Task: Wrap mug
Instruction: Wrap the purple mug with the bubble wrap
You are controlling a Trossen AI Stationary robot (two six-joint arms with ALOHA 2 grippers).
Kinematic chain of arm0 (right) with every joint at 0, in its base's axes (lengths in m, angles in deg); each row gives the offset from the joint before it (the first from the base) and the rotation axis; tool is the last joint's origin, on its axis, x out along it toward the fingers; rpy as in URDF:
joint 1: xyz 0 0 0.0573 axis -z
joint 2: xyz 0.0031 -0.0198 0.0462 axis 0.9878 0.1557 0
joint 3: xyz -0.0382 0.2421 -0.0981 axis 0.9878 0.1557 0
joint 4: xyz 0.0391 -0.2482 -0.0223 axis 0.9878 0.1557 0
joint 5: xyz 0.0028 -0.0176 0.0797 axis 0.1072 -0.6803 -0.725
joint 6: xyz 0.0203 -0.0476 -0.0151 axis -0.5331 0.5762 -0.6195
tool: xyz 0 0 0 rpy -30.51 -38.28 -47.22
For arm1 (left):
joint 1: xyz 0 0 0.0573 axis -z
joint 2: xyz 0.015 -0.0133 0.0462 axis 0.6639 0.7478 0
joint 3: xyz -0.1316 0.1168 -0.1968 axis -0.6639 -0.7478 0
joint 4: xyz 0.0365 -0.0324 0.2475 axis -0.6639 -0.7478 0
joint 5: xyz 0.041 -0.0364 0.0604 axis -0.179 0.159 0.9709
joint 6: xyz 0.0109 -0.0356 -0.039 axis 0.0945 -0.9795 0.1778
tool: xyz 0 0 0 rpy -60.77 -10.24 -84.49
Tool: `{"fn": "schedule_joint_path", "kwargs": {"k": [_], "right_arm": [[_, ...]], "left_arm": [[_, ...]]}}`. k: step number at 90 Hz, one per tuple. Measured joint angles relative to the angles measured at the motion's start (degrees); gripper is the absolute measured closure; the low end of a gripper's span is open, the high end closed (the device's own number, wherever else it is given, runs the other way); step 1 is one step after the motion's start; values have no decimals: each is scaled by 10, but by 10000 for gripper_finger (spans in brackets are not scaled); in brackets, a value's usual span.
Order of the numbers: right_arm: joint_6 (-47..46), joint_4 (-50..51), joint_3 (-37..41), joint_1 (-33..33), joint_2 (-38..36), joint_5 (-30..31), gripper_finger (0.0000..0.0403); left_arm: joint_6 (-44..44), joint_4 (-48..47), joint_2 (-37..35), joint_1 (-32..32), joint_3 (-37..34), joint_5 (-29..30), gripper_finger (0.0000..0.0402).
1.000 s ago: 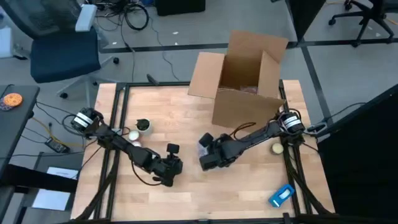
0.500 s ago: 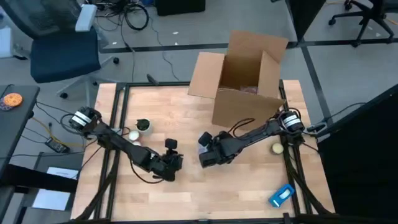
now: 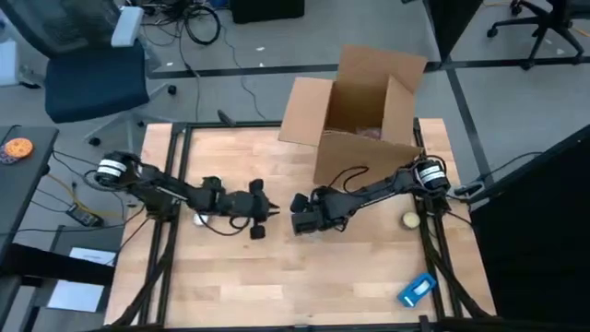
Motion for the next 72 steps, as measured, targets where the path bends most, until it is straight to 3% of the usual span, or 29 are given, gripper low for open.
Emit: {"fn": "schedule_joint_path", "kwargs": {"k": [38,54,72], "right_arm": [[258,4,-8,60,-1,-123,401],[319,31,-49,70,4,-111,401],[350,42,-66,80,6,-99,399]], "left_arm": [[27,39,33,-45,8,-47,348],[13,59,63,-61,8,-51,348],[-21,114,150,-53,27,-87,348]]}}
